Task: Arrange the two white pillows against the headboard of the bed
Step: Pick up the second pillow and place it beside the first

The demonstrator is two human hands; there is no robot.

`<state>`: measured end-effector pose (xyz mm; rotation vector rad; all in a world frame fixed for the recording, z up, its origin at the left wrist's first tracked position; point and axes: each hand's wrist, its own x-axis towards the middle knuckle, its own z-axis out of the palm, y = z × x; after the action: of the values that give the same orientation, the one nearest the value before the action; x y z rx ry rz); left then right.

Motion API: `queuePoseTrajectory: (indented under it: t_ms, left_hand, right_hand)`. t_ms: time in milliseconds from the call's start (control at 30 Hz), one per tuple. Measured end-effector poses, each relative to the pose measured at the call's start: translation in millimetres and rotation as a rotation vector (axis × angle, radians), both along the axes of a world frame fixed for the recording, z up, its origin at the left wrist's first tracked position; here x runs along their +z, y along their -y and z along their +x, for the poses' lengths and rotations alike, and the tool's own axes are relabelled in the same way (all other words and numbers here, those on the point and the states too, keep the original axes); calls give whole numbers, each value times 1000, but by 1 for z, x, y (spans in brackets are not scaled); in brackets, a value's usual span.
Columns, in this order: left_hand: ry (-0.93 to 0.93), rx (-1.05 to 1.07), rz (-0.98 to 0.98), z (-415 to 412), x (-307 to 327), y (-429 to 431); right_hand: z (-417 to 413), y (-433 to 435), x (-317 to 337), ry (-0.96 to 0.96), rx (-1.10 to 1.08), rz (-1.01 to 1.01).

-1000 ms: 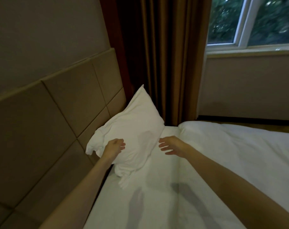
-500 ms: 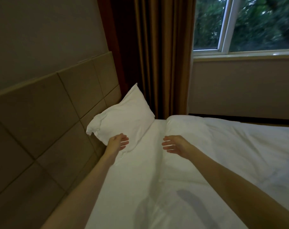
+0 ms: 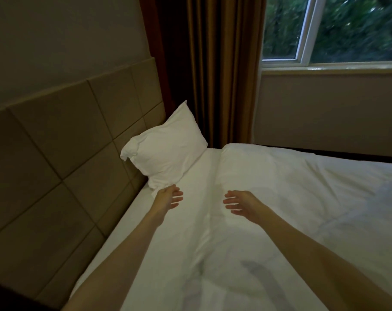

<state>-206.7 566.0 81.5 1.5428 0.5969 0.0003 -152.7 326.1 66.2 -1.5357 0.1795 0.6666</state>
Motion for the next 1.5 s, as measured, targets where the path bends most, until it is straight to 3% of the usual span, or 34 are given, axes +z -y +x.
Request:
queuePoseTrajectory:
  t_ms: [633,933,1167,1500]
  left_hand:
    - [-42,-85,-28,-68,-50,6]
    - [-108,-133,-34,-88,-73,42]
    - [-114,-223,0,-82,-75,133]
    - [-81,-335,-21,-66,-71,353]
  right_hand:
    - [-93,28,-29,-20,-177,79]
    - [-138,82,-56,-30,-299,-6]
    - [-164,176,-65,-30,-423,27]
    - [-176,389,-60,-12,-546,-30]
